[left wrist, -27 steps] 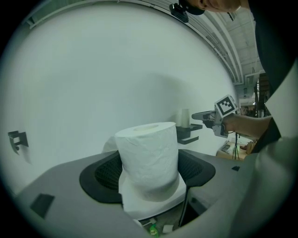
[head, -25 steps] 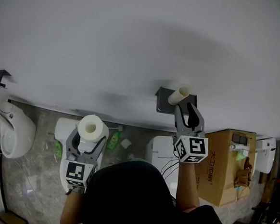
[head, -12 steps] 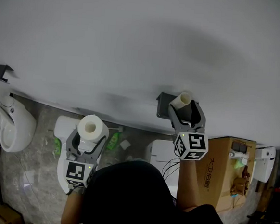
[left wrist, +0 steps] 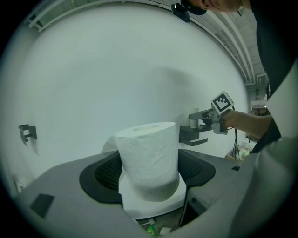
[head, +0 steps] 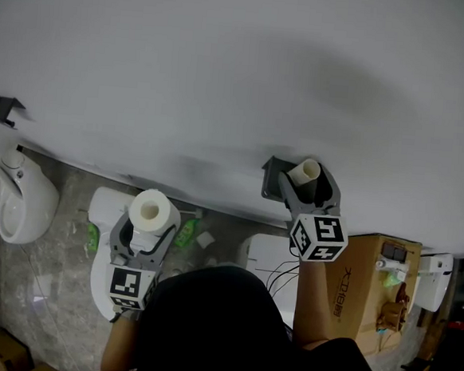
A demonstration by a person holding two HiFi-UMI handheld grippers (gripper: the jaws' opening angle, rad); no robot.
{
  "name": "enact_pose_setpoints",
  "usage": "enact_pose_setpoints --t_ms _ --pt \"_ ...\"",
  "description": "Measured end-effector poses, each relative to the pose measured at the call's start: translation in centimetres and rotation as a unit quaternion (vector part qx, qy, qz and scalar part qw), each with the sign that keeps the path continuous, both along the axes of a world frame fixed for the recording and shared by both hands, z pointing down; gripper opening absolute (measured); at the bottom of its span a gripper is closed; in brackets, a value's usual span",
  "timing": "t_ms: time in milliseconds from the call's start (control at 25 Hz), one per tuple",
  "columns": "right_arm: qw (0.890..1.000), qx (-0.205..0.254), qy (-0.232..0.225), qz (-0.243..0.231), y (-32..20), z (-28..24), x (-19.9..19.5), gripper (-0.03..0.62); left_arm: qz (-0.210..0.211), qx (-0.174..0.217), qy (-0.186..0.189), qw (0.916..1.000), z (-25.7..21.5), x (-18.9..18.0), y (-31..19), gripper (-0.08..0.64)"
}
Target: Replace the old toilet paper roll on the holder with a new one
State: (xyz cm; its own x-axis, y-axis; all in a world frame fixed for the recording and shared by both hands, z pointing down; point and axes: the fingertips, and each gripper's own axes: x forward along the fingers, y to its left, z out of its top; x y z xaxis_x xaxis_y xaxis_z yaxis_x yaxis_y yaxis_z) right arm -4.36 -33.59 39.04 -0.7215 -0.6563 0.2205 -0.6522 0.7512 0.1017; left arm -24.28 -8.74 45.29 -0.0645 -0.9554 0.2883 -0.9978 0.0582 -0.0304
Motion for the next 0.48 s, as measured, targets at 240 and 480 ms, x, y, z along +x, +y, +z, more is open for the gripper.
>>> enact_pose_setpoints --t_ms 240,480 --pt "1.0 0.0 -0.001 -0.001 0.0 -0.1 -0.2 0.304 0.0 0.002 0.001 1.0 0.4 -0.1 0.4 0.376" --pt "1.0 0.0 0.012 -0.008 0.6 0.3 -0.5 0.247 -0.015 -0.002 0.01 0.9998 0.2 -0.4 1.1 0.376"
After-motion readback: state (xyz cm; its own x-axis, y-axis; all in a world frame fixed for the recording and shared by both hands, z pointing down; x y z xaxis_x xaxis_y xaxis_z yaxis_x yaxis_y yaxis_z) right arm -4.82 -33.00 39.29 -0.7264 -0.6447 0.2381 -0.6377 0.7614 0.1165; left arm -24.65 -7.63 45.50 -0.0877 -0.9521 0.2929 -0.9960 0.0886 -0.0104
